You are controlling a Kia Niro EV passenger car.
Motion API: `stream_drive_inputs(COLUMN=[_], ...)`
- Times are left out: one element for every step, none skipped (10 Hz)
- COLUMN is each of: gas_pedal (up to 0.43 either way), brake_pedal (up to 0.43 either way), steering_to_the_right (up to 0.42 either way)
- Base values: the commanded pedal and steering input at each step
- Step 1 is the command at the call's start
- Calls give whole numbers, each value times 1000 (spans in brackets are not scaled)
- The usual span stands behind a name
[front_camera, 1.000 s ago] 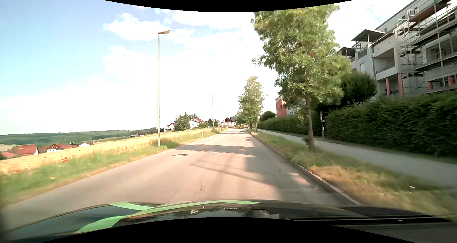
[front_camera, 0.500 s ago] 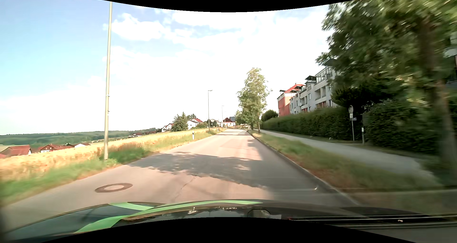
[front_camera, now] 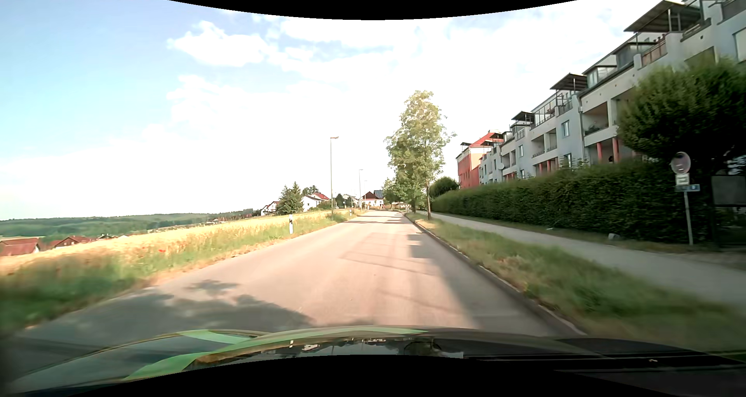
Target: Follow the waypoints while adhering to traffic rules and regulations
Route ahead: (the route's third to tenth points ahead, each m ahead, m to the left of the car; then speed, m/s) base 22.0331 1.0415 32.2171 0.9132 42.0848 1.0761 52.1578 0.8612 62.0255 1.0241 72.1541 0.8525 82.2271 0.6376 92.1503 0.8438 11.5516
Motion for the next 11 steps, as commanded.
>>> stream_drive_inputs(gas_pedal=[177, 169, 157, 150, 130, 98, 110, 130, 130, 157, 157], brake_pedal=[0, 0, 0, 0, 0, 0, 0, 0, 0, 0, 0], steering_to_the_right=[-2, -2, -2, -2, -2, -2, -2, -2, -2, -2, -2])
